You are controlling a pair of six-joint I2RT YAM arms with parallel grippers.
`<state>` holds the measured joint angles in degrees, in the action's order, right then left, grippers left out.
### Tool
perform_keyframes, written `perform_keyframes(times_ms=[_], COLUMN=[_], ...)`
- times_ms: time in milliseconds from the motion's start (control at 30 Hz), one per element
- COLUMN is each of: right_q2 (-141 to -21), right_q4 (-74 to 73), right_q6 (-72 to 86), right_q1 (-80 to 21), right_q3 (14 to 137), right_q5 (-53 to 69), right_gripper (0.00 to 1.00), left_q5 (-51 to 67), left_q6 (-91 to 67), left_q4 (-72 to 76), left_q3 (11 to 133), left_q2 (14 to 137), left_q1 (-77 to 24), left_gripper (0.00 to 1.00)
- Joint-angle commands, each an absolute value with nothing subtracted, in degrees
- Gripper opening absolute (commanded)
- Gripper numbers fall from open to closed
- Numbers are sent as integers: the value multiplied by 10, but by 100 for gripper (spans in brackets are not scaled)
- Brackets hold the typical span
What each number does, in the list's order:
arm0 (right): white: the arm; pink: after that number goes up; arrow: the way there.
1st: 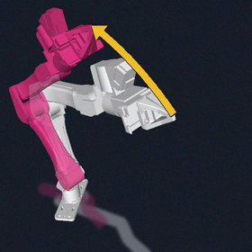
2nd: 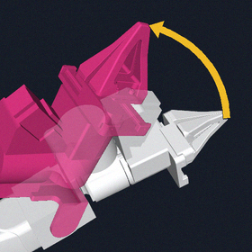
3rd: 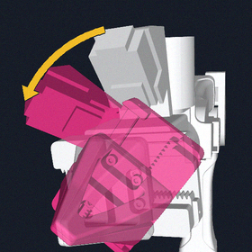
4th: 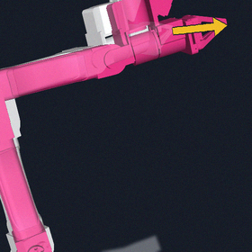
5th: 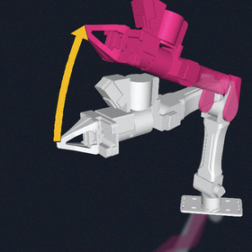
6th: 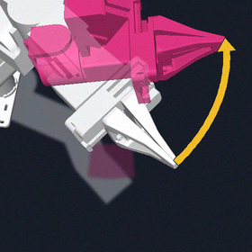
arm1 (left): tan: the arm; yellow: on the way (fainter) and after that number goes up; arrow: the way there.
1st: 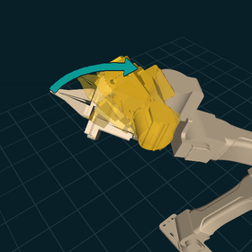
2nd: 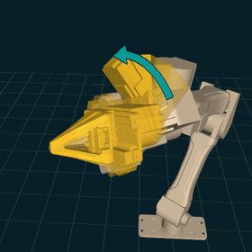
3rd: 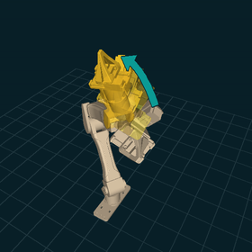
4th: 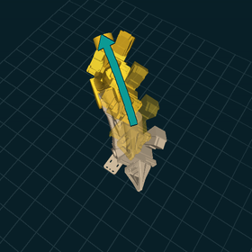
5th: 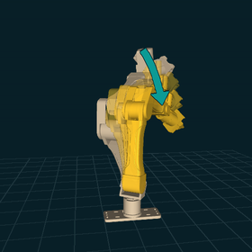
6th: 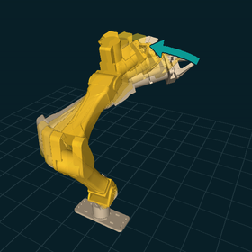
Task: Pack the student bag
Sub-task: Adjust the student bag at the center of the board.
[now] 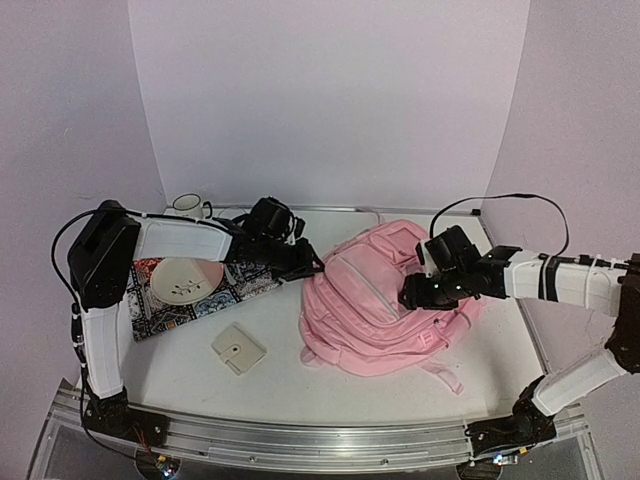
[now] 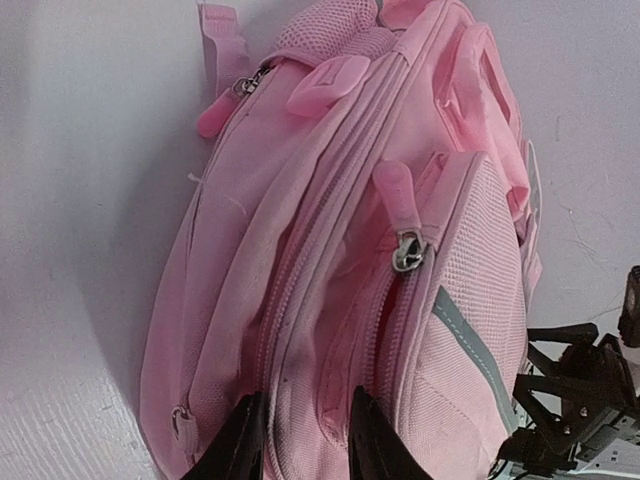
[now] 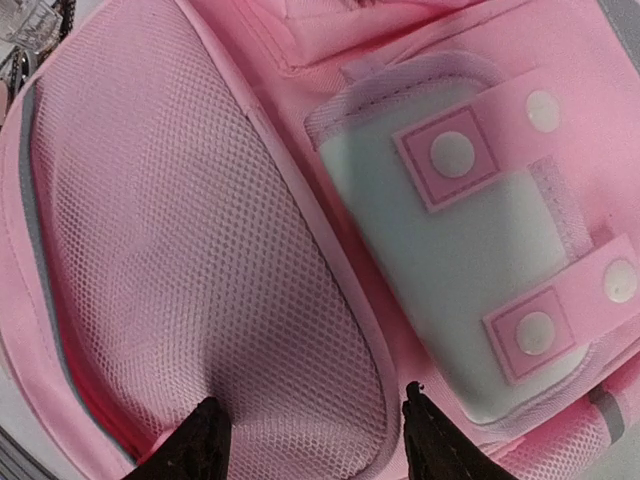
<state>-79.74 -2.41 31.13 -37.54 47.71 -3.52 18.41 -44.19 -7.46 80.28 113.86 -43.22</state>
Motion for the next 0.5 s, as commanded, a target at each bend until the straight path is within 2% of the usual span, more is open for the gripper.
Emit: perform_keyframes(times_ms=[0, 200, 467], right_q2=[-833, -891, -944], right_q4=[25, 66, 67], right_q6=[308, 191, 43], right_q1=[-373, -372, -369], right_q3=[480, 542, 616], right_q5=[-19, -8, 16], right_gripper=[58, 56, 56], left_q5=[264, 279, 219], left_q6=[-462, -495, -509], left_q4=[-28, 35, 59], left_q3=[787, 727, 638], left_q2=[1139, 1121, 1044], left_q1=[-466, -519, -566], left_gripper=[27, 24, 24])
